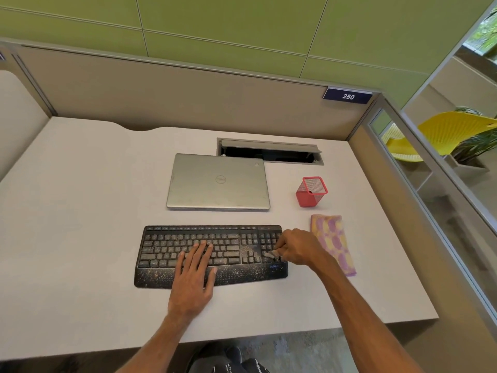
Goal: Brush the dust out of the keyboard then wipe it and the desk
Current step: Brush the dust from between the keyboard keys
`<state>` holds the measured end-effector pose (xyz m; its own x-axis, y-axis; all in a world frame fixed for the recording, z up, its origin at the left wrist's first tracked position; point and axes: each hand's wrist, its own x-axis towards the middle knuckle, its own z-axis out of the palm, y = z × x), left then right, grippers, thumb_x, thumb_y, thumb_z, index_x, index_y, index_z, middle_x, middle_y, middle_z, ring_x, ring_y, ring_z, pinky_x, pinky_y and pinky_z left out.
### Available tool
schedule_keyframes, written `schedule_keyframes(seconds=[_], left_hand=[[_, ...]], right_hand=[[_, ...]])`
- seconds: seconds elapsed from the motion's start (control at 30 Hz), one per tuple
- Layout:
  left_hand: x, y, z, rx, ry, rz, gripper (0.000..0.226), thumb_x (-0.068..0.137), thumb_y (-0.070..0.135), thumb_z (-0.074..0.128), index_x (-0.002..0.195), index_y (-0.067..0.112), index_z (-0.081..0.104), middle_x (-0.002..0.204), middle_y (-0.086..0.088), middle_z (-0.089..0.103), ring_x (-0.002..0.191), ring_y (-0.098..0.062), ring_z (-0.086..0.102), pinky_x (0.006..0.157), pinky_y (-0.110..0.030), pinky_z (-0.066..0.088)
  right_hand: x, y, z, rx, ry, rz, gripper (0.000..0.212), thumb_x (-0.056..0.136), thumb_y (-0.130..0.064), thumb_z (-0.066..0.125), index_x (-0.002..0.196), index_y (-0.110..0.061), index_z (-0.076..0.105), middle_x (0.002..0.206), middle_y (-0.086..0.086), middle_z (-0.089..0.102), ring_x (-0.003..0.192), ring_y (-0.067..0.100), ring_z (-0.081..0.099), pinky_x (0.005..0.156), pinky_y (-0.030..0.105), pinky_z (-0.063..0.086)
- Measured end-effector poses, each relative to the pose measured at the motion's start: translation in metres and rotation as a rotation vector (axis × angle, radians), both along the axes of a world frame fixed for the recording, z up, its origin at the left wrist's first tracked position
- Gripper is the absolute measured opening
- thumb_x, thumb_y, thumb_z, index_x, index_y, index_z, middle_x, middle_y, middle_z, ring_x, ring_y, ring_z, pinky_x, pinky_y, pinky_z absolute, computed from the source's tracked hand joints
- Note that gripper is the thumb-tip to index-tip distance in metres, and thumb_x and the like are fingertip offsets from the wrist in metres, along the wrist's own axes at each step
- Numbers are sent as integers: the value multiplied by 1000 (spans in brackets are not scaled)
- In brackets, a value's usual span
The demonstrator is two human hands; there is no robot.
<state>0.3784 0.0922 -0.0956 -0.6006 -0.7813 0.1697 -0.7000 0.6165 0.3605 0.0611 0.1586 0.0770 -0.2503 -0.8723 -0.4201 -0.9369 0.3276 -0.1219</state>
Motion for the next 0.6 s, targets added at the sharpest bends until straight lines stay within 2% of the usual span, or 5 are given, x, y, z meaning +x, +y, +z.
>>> schedule_keyframes(seconds=[0.13, 0.2, 0.37, 0.53, 0.6], left_hand=[[0, 0, 1, 2, -8, 0, 68, 114, 51, 34, 175, 23, 25, 182, -1, 22, 170, -19, 11, 137, -58, 13], [0, 0, 0, 3, -11, 1, 68, 114, 51, 34, 175, 23, 25, 182, -1, 22, 170, -19, 11, 137, -58, 14], [0, 1, 1, 8, -18, 4, 69, 114, 51, 35, 175, 24, 22, 183, 0, 18, 171, -18, 9, 137, -58, 14], [0, 0, 1, 11, -7, 3, 68, 114, 51, 33, 176, 24, 22, 183, 0, 18, 171, -18, 9, 137, -59, 14], [0, 1, 1, 10, -10, 4, 69, 114, 51, 33, 176, 24, 21, 183, 1, 17, 171, -18, 8, 137, -59, 14]], right_hand=[[-8, 1, 2, -126, 103, -37, 23, 98, -48, 66, 103, -32, 81, 91, -7, 78, 70, 14, 60, 52, 23, 34], [-8, 3, -3, -122, 99, -40, 24, 98, -49, 65, 103, -31, 81, 91, -7, 78, 71, 15, 62, 54, 25, 36], [-6, 4, -6, -24, -9, 16, 23, 97, -37, 67, 114, -27, 80, 108, -6, 79, 85, 15, 67, 59, 25, 43], [-16, 9, -2, -176, 103, -85, 33, 98, -57, 62, 105, -31, 81, 88, -7, 78, 68, 12, 61, 55, 25, 38], [-18, 10, -5, -147, 103, -85, 31, 98, -53, 63, 107, -29, 81, 90, -6, 78, 67, 12, 59, 56, 25, 37]])
